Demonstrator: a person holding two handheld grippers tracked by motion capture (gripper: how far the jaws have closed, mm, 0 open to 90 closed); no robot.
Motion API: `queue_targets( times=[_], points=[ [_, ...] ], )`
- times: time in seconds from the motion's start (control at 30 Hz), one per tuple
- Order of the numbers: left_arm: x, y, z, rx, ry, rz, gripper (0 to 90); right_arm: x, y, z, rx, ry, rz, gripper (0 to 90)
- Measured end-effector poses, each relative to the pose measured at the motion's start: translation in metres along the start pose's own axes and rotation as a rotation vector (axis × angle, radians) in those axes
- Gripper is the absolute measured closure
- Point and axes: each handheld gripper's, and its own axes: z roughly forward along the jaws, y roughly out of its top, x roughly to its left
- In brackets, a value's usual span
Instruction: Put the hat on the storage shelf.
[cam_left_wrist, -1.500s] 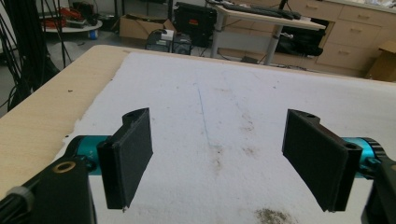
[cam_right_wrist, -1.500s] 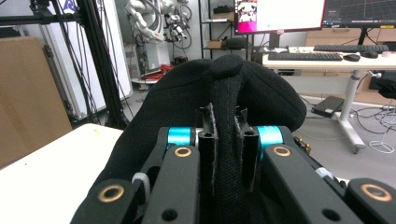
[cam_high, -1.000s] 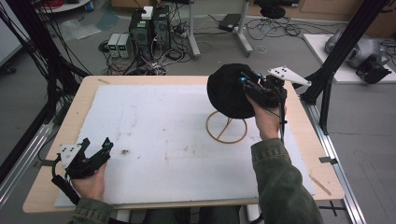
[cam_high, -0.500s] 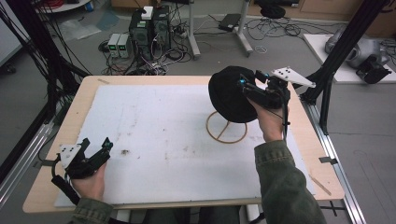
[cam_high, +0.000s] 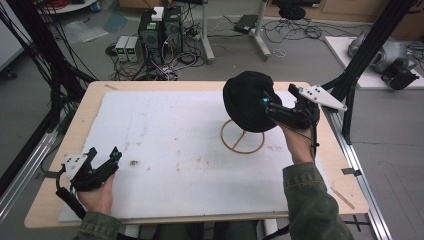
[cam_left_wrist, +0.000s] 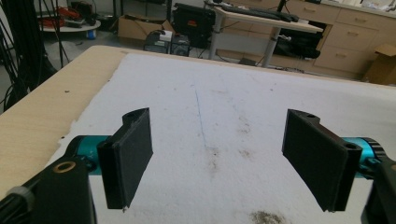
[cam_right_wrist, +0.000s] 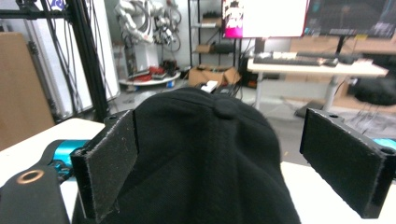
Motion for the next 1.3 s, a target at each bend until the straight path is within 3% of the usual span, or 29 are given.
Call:
queue_targets(
  times=[0.27,0.3,0.6,0.87,1.13,1.3],
  points=[
    [0.0,0.0,0.0,0.001,-0.002,-0.001,24.6,-0.005,-0.021,-0.021,-0.039,-0.062,0.001,10.7],
    [0.0,0.0,0.0,-0.001,-0.002,-0.004,24.5,-0.007,-0.027,-0.027,-0.048,-0.091,0.005,10.7],
    [0.001,0.001,-0.001,-0.002,0.001,-0.003,24.6,-0.016,-0.059,-0.047,-0.078,-0.2,0.052,10.8],
    [0.002,0.0,-0.001,-0.002,0.004,-0.003,24.6,-0.022,-0.079,-0.053,-0.072,-0.245,0.077,10.9],
    [0.002,0.0,-0.002,-0.004,0.007,-0.004,24.5,-0.024,-0.095,-0.056,-0.047,-0.28,0.037,10.9],
    [0.003,-0.001,-0.002,-0.004,0.008,-0.003,24.5,-0.025,-0.103,-0.056,-0.04,-0.28,0.042,10.9]
  ],
)
